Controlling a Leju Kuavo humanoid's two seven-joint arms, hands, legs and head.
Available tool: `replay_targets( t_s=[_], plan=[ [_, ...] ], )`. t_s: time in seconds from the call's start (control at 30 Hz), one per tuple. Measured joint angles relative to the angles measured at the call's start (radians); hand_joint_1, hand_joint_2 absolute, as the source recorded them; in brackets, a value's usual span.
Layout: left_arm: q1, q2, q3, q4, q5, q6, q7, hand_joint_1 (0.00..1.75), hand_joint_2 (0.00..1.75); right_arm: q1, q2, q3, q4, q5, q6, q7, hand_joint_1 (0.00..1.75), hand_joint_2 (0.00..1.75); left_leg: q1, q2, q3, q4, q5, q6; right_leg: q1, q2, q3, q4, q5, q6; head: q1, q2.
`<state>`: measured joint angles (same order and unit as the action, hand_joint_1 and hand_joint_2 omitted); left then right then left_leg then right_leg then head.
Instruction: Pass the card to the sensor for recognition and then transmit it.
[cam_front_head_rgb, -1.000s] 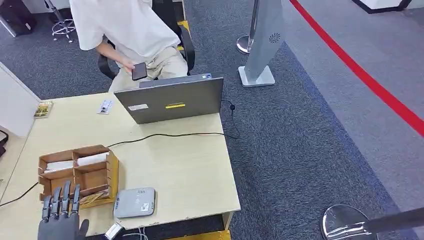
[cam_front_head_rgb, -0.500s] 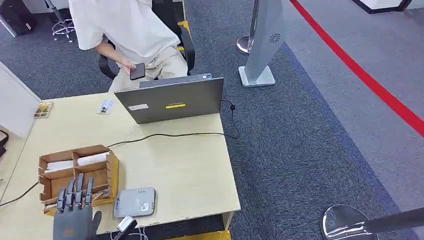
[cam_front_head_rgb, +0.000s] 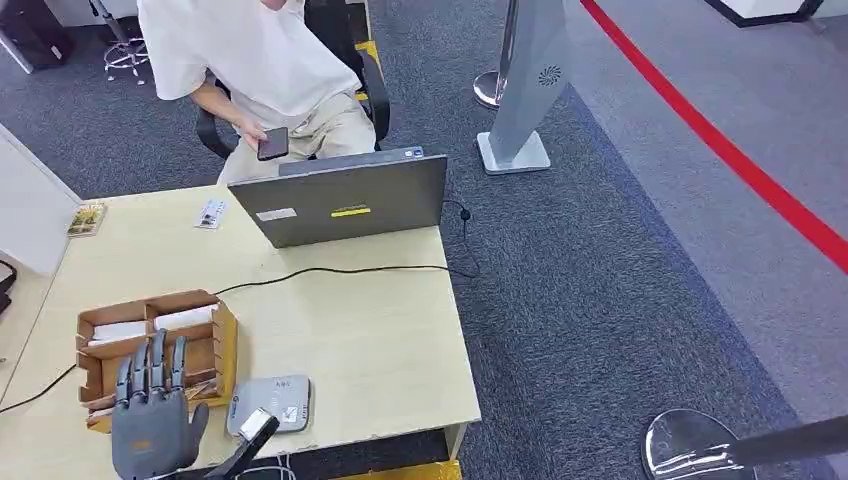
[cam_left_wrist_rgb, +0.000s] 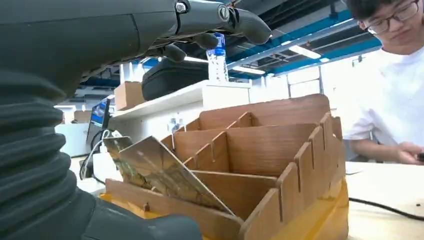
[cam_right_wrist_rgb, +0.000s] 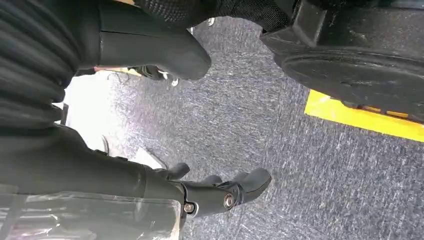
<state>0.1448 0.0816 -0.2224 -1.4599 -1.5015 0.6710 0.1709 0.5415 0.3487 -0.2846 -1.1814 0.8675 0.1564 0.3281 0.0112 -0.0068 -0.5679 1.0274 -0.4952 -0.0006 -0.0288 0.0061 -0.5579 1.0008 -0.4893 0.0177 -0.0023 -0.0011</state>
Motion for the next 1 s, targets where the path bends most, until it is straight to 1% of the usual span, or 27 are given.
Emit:
replay_targets(
  t_s=[0.27,0.47,1.0],
  plan=[
    [-0.002,0.000,0.035,0.000,0.011,-0.078,0.025,0.00,1.75,0.000,0.000,-0.002,0.000,0.001,0.002,0.011,0.00,1.75,0.000,0.000,0.000,0.000,0.000,0.000,0.000,0.000,0.000,0.000,0.000,0.000,0.000,0.000],
    [-0.002,0.000,0.051,-0.001,0.014,-0.102,0.029,0.00,1.75,-0.002,0.000,-0.008,0.002,0.015,0.001,0.006,0.00,1.75,0.000,0.000,0.000,0.000,0.000,0.000,0.000,0.000,0.000,0.000,0.000,0.000,0.000,0.000],
    [-0.002,0.000,0.057,-0.002,0.014,-0.099,0.029,0.00,1.75,-0.016,0.000,-0.021,0.017,0.025,0.000,-0.004,0.00,1.75,0.000,0.000,0.000,0.000,0.000,0.000,0.000,0.000,0.000,0.000,0.000,0.000,0.000,0.000]
  ],
)
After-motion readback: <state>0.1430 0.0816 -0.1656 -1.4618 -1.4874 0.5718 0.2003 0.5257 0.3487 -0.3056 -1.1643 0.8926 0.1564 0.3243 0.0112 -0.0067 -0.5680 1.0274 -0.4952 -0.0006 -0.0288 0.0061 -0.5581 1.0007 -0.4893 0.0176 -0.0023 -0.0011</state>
